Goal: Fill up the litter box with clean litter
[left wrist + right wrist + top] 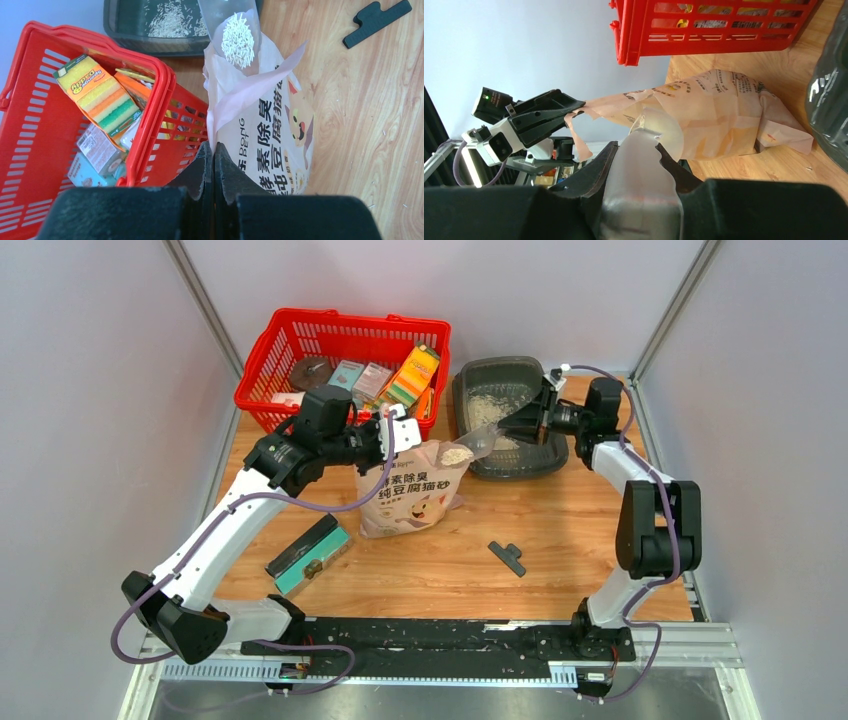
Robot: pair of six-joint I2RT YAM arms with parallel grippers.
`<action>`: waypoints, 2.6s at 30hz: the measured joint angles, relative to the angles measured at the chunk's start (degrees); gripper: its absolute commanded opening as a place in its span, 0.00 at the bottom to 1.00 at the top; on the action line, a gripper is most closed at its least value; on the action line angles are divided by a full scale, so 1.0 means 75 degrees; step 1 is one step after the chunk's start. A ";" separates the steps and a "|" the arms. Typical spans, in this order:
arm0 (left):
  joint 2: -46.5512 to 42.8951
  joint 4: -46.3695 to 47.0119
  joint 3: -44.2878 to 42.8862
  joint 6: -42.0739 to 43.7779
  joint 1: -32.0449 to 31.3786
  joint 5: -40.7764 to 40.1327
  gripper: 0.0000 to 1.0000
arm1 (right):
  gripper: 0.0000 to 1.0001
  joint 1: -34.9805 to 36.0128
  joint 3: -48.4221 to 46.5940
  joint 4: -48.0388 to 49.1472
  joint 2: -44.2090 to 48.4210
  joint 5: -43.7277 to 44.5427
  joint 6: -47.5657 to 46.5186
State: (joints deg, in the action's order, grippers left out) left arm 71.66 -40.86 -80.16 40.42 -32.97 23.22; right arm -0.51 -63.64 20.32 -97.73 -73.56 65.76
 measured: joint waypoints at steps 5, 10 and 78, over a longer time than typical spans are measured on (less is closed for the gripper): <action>0.0000 0.0000 0.0000 0.0000 0.0000 0.0000 0.00 | 0.00 -0.0315 0.0000 0.0015 0.0009 0.0000 0.0102; 0.0003 -0.0003 0.0000 0.0000 0.0000 -0.0003 0.00 | 0.00 -0.0574 0.0000 0.0041 0.0012 -0.0003 0.0233; -0.0901 0.1067 0.1169 -0.1396 0.0012 0.0157 0.00 | 0.00 0.0425 -0.5120 -0.6910 0.0935 0.5423 -0.7516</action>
State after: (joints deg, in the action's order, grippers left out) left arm 64.90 -32.86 -71.40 29.95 -32.88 24.40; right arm 2.68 -102.04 -31.51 -90.72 -32.88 9.39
